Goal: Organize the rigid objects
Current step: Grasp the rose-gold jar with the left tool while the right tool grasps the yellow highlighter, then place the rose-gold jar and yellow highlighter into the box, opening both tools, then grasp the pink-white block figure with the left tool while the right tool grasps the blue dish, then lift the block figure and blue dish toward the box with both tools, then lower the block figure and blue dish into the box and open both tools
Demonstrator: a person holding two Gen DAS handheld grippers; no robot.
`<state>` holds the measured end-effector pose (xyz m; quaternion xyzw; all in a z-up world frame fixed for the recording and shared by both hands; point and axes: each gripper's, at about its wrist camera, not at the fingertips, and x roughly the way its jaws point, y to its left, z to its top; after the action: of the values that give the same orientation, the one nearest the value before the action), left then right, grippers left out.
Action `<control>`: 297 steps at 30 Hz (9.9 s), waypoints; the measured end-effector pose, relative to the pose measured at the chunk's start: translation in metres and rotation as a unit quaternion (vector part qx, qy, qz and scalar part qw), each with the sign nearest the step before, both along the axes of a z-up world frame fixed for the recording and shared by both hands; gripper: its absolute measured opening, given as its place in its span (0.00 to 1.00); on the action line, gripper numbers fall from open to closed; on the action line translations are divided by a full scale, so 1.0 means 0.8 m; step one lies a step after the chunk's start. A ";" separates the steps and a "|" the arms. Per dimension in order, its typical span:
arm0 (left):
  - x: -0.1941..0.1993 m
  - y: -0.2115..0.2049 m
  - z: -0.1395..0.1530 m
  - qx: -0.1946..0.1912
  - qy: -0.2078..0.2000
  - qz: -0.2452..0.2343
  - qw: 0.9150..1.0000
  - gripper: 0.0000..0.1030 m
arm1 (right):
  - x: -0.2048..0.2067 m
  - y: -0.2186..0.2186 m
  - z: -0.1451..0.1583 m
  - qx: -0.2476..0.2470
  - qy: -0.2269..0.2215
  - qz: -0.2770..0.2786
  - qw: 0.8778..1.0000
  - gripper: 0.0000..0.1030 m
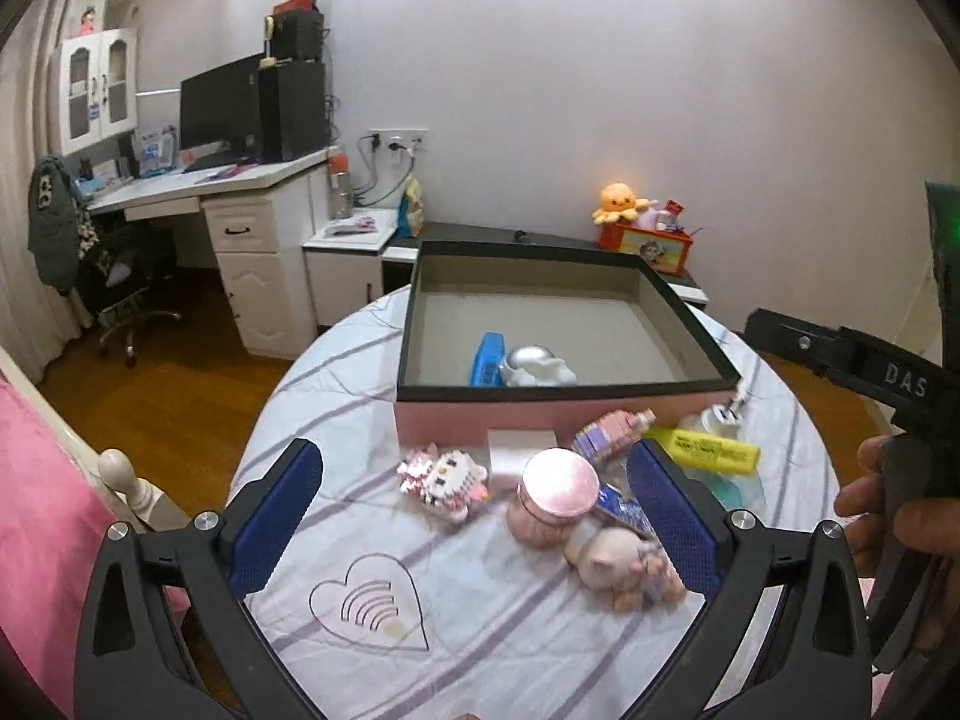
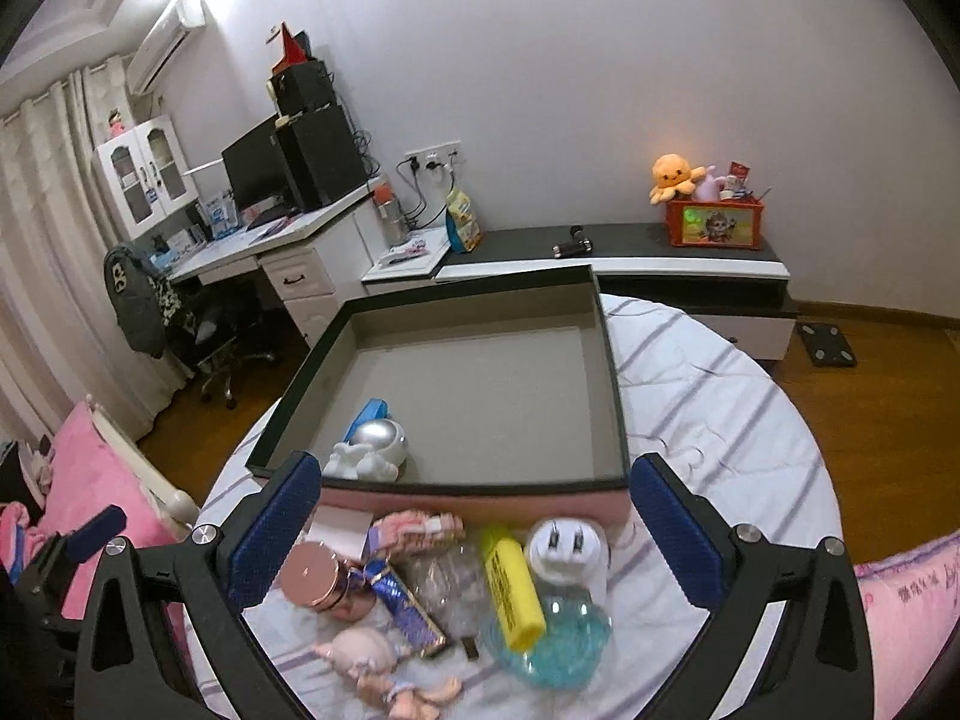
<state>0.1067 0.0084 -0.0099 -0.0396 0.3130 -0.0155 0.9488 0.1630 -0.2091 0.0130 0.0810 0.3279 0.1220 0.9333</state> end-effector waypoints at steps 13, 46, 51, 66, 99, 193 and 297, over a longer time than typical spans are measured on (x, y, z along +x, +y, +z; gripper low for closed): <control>-0.044 0.016 -0.045 -0.039 0.027 -0.054 0.997 1.00 | -0.105 -0.006 -0.029 -0.044 0.011 -0.069 0.997 1.00; 0.062 -0.043 -0.084 -0.007 0.060 -0.059 0.996 1.00 | 0.003 0.001 -0.093 0.009 0.083 0.049 0.995 0.53; 0.074 -0.050 -0.091 0.002 0.063 -0.065 0.996 0.94 | 0.015 0.008 -0.096 0.015 0.092 0.065 0.994 0.42; 0.076 -0.039 -0.100 -0.020 0.078 -0.071 0.994 0.46 | 0.011 0.007 -0.092 -0.020 0.091 0.068 0.993 0.13; 0.190 0.002 0.007 -0.011 -0.009 -0.058 0.998 0.46 | 0.125 0.020 -0.014 -0.024 0.014 0.045 0.999 0.13; 0.028 0.019 -0.078 0.017 0.048 -0.010 0.999 1.00 | -0.048 -0.009 -0.078 -0.049 0.066 -0.052 0.995 1.00; 0.260 -0.014 -0.006 0.004 -0.014 -0.050 0.999 1.00 | 0.214 0.049 -0.039 -0.082 0.046 0.020 0.995 0.90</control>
<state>0.3144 -0.0027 -0.0144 -0.0200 0.3017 -0.0622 0.9512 0.3340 -0.1697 -0.0184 0.0029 0.3814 0.1093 0.9179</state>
